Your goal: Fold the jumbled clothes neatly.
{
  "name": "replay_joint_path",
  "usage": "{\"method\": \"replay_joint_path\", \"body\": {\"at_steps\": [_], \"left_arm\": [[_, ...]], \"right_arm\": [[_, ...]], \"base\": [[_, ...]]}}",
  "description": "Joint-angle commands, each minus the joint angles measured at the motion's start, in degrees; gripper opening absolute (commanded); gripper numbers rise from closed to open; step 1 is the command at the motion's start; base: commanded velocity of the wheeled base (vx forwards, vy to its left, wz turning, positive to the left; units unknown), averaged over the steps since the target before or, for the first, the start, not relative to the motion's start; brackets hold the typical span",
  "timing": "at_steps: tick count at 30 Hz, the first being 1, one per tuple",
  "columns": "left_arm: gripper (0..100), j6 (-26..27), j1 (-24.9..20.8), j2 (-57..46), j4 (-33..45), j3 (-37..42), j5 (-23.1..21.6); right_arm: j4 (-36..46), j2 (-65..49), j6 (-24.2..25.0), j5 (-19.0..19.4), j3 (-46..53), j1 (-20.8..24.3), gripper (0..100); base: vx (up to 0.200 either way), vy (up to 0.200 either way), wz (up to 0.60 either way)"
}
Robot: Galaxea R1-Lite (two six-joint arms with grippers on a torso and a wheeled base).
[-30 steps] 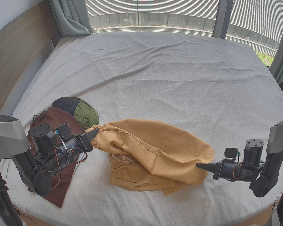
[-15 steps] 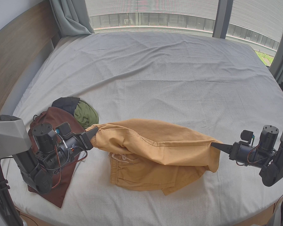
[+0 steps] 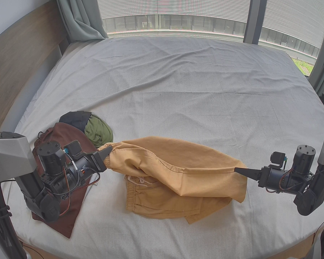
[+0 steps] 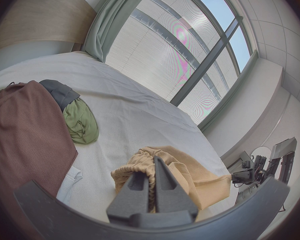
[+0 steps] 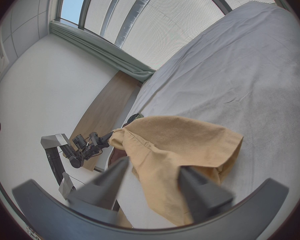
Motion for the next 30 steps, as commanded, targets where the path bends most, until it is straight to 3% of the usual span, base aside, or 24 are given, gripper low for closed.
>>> {"method": "replay_joint_path", "body": {"at_steps": [1,15,25,30], "left_arm": [[0,0.0,0.0,-0.3,-0.1,0.0,0.0],[0,0.0,0.1,-0.6,-0.1,0.0,0.0],[0,-0.1,0.1,-1.1,-0.1,0.0,-0.1],[0,0.0,0.1,-1.1,-0.2,0.0,0.0]], "right_arm": [[-0.1,1.4,-0.1,0.0,-0.5,2.3,100],[-0.2,5.4,-0.2,-0.5,-2.2,5.6,100],[-0.1,10.0,-0.3,-0.9,-2.1,5.4,100],[-0.2,10.4,-0.3,-4.2,-2.6,5.8,100]], "base": [[0.0,0.0,0.0],[0.0,0.0,0.0],[0.0,0.0,0.0],[0.0,0.0,0.0]]}}
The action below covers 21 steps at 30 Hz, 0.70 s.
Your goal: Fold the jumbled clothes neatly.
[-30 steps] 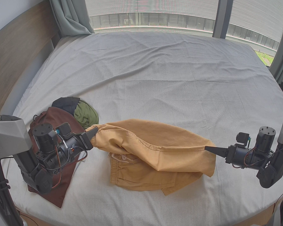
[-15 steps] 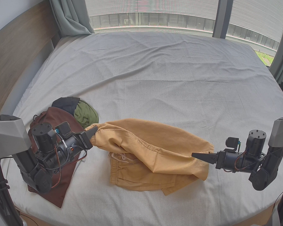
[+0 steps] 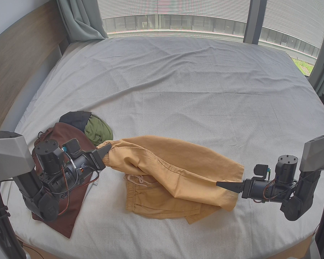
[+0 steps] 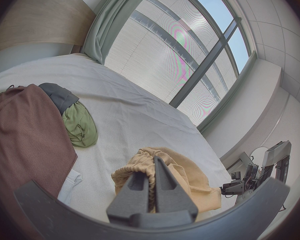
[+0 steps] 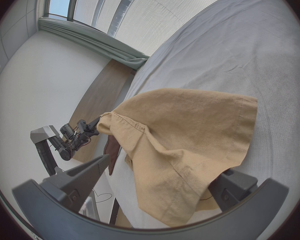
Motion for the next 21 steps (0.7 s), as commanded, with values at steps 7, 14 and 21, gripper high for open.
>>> {"method": "replay_joint_path", "body": {"at_steps": [7,14,21], "left_arm": [[0,0.0,0.0,-0.1,-0.2,0.0,0.0],[0,0.0,0.0,-0.1,-0.2,0.0,0.0],[0,-0.1,0.0,0.0,-0.2,0.0,0.1]], "right_arm": [[0.0,0.6,0.0,-0.9,-0.7,1.8,100],[-0.1,1.0,0.0,-1.1,-1.2,2.4,100],[-0.1,1.0,0.1,-3.8,-1.9,2.5,0]], "base": [[0.0,0.0,0.0],[0.0,0.0,0.0],[0.0,0.0,0.0]]}}
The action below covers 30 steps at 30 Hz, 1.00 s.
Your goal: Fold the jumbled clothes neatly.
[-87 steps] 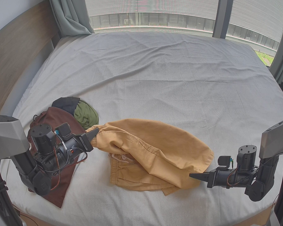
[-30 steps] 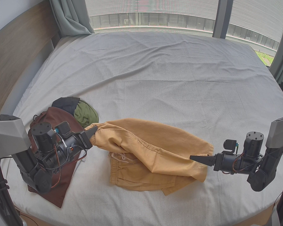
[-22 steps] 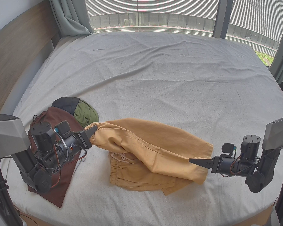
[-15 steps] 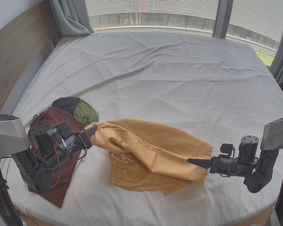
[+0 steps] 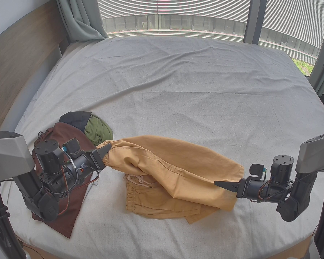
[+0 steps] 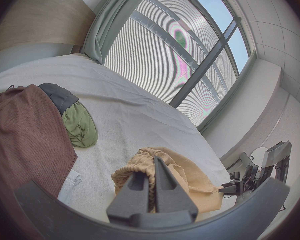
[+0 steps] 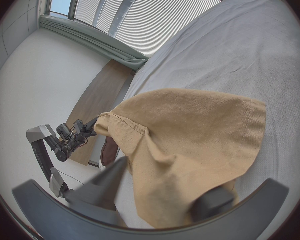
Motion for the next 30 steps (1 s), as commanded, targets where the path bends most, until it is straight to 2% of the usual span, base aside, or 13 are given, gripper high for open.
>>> {"method": "replay_joint_path", "body": {"at_steps": [1,11,17,24,30], "left_arm": [[0,-0.1,0.0,0.1,-0.2,0.0,0.0],[0,-0.6,-0.2,-2.2,-0.2,-1.0,0.0],[0,-3.2,-0.9,-5.1,-0.1,-2.2,0.0],[0,-3.6,-0.9,-6.7,-0.2,-3.8,-0.3],[0,-3.7,-0.8,-8.6,-0.2,-4.2,-0.6]], "right_arm": [[0.0,-0.1,0.0,-0.1,-0.2,0.1,0],[0.1,-6.5,0.0,-0.3,0.5,-0.3,0],[0.2,-11.7,0.4,-0.2,0.9,0.1,0],[0.2,-17.2,3.3,-0.1,-0.5,0.0,0],[0.2,-18.3,3.4,-0.1,-0.7,-0.4,0]], "base": [[0.0,0.0,0.0],[0.0,0.0,0.0],[0.0,0.0,0.0],[0.0,0.0,0.0],[0.0,0.0,0.0]]}}
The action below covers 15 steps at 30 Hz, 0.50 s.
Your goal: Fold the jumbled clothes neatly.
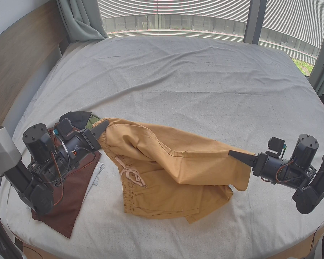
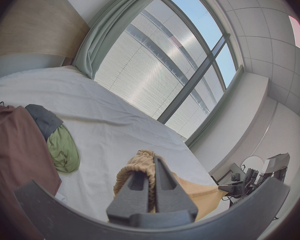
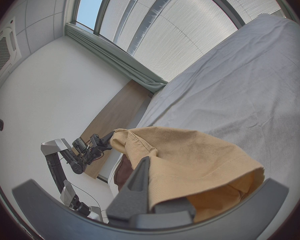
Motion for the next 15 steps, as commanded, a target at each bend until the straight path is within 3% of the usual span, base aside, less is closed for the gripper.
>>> {"method": "replay_joint_path", "body": {"at_steps": [1,15], "left_arm": [[0,0.0,0.1,-2.0,-0.2,-0.4,-0.4],[0,0.2,0.7,-4.5,-0.1,1.2,-4.2]], "right_arm": [[0.0,-2.2,0.0,0.0,-0.3,-0.1,0],[0.0,-6.0,-0.2,0.0,-0.5,0.1,0]], "base": [[0.0,0.0,0.0],[0.0,0.0,0.0]]}}
